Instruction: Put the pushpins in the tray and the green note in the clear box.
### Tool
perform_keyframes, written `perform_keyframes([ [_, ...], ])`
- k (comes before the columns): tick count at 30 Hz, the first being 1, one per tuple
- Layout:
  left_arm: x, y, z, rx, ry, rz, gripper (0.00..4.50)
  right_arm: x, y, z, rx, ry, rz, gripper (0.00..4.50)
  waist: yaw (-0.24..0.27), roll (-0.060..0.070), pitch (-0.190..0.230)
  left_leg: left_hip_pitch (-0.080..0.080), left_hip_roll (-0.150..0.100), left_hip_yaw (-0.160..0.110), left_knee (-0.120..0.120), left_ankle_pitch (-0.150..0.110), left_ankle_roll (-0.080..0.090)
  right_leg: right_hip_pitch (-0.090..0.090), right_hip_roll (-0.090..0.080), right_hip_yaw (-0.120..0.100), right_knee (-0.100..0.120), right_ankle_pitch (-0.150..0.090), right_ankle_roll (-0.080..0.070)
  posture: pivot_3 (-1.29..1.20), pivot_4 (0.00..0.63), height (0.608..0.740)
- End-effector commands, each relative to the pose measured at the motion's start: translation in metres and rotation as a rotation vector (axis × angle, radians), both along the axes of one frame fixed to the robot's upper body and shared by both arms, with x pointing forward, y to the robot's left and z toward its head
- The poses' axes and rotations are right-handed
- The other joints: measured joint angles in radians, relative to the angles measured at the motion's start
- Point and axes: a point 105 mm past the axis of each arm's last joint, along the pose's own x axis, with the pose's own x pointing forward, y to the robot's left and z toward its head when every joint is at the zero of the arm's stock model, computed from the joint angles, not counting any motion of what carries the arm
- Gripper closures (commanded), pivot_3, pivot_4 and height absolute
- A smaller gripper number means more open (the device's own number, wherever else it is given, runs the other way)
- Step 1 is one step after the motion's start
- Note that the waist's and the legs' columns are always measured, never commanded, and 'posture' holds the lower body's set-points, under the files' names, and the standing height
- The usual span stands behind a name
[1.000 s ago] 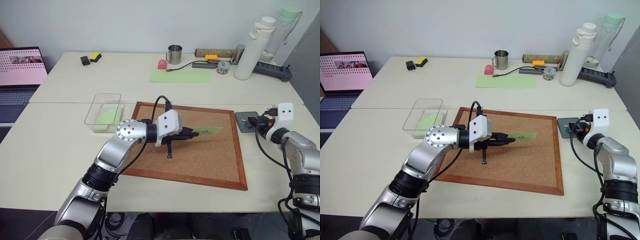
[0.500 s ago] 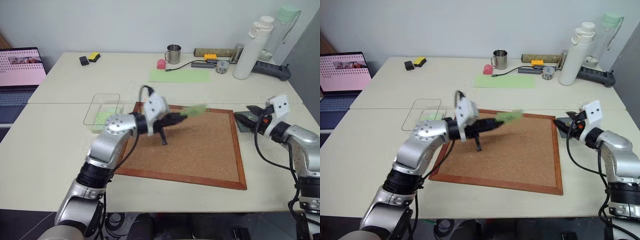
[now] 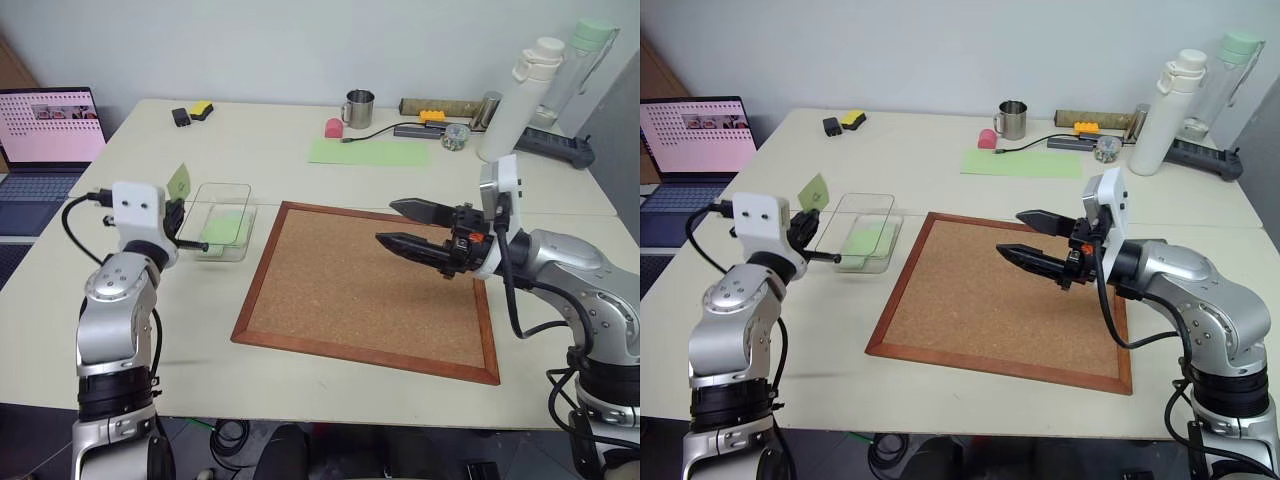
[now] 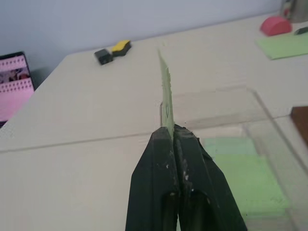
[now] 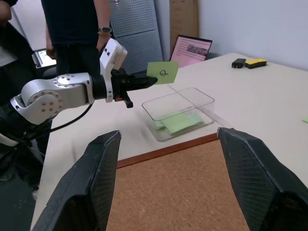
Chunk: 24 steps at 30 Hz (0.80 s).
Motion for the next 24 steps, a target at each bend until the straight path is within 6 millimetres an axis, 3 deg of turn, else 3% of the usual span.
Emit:
perform_keyframes([
  [1, -0.001, -0.005, -0.004, 0.015, 0.003, -0.024, 4.5, -0.007, 0.001, 0.008, 0.004, -0.039, 0.023, 1.15, 0.0, 0.0, 0.0, 0.0, 0.0, 0.0, 0.0, 0.0, 0.0, 0.0, 0.0, 0.0, 0.0, 0.0, 0.0, 0.0, 0.15, 0.74],
  [10, 0.008, -0.015, -0.004, 0.002, 0.003, -0.085, 2.71, -0.003, -0.003, 0.006, -0.01, -0.044, -0.014, 1.13, 0.001, 0.0, 0.0, 0.0, 0.001, 0.0, 0.0, 0.0, 0.0, 0.0, 0.001, 0.0, 0.0, 0.0, 0.0, 0.0, 0.15, 0.74],
  [14, 0.009, -0.025, 0.008, 0.028, -0.031, -0.151, 1.93, 0.0, -0.006, 0.007, -0.016, -0.048, -0.044, 1.13, 0.0, 0.0, 0.0, 0.0, 0.001, 0.0, 0.0, 0.0, 0.0, 0.0, 0.001, 0.0, 0.001, 0.0, 0.0, 0.0, 0.15, 0.74],
  [18, -0.001, -0.065, 0.028, 0.148, -0.068, -0.412, 1.21, 0.008, -0.031, -0.004, -0.072, -0.024, -0.132, 1.13, 0.003, 0.0, 0.0, 0.0, 0.001, 0.0, 0.0, 0.0, 0.0, 0.0, 0.001, -0.001, 0.0, 0.0, 0.0, 0.0, 0.15, 0.74],
  [22, -0.017, -0.095, 0.029, 0.143, 0.022, -0.668, 0.47, 0.011, -0.062, -0.028, -0.222, -0.005, -0.21, 1.13, 0.006, 0.0, 0.0, -0.001, 0.0, 0.001, 0.0, 0.0, 0.0, 0.0, 0.001, 0.0, -0.001, 0.0, 0.0, 0.0, 0.15, 0.74],
  [24, -0.028, -0.109, 0.025, 0.13, 0.095, -0.798, 0.47, 0.011, -0.077, -0.042, -0.285, 0.015, -0.242, 1.13, 0.004, 0.0, 0.0, 0.0, 0.0, 0.002, -0.001, 0.0, 0.0, 0.0, 0.001, 0.0, -0.001, 0.0, 0.0, 0.0, 0.15, 0.74],
])
